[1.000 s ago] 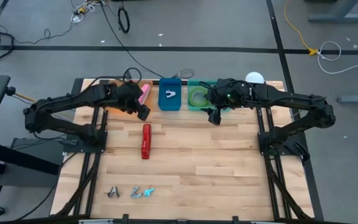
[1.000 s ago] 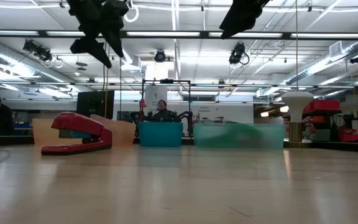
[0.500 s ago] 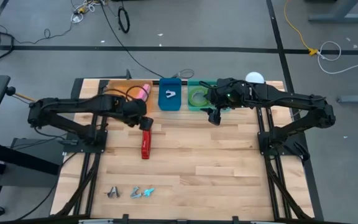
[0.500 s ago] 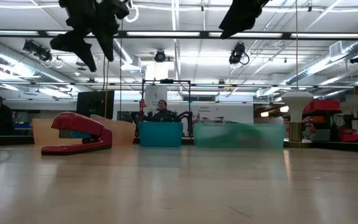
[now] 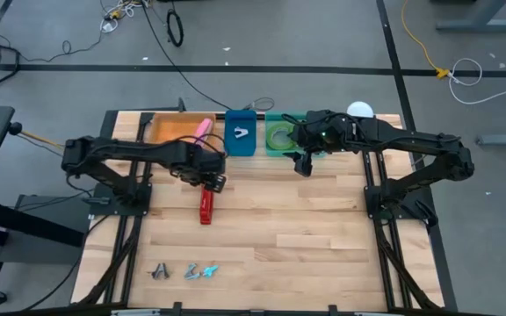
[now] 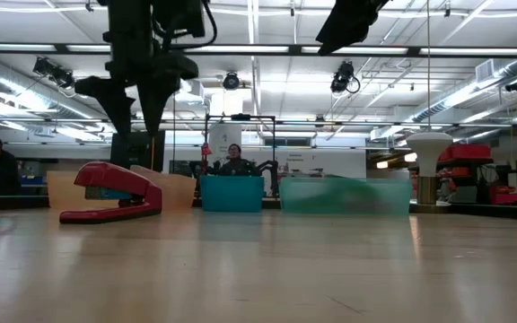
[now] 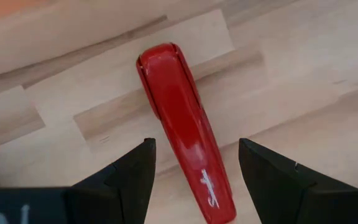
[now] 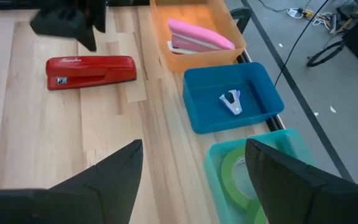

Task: Pick and place Stapler, Stapler remover, tape
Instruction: Put the red stapler into the orange bin

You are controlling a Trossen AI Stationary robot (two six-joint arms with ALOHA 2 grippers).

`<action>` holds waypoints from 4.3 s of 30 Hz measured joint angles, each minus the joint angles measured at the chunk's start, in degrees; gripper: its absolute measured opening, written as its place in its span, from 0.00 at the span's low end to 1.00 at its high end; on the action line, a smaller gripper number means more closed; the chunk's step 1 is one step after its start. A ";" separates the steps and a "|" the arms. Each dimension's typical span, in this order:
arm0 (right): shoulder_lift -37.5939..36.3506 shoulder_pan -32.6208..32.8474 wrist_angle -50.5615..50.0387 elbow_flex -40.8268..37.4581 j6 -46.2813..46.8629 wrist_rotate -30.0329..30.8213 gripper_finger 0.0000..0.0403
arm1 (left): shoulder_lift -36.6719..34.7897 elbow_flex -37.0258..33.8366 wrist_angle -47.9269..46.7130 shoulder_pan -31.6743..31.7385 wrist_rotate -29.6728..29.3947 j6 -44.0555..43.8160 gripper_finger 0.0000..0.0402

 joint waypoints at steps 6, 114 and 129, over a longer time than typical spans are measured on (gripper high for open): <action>0.00 -0.01 -0.04 0.00 0.00 0.00 0.70 | 5.60 -0.01 0.09 0.11 -0.52 -1.71 0.58; -0.04 0.01 3.66 -0.04 0.65 0.04 0.70 | -20.35 -2.82 6.71 23.97 -8.45 8.89 0.49; -0.04 0.01 3.77 -0.04 0.39 0.04 0.70 | -21.92 -2.80 -0.73 36.41 -7.83 21.58 0.49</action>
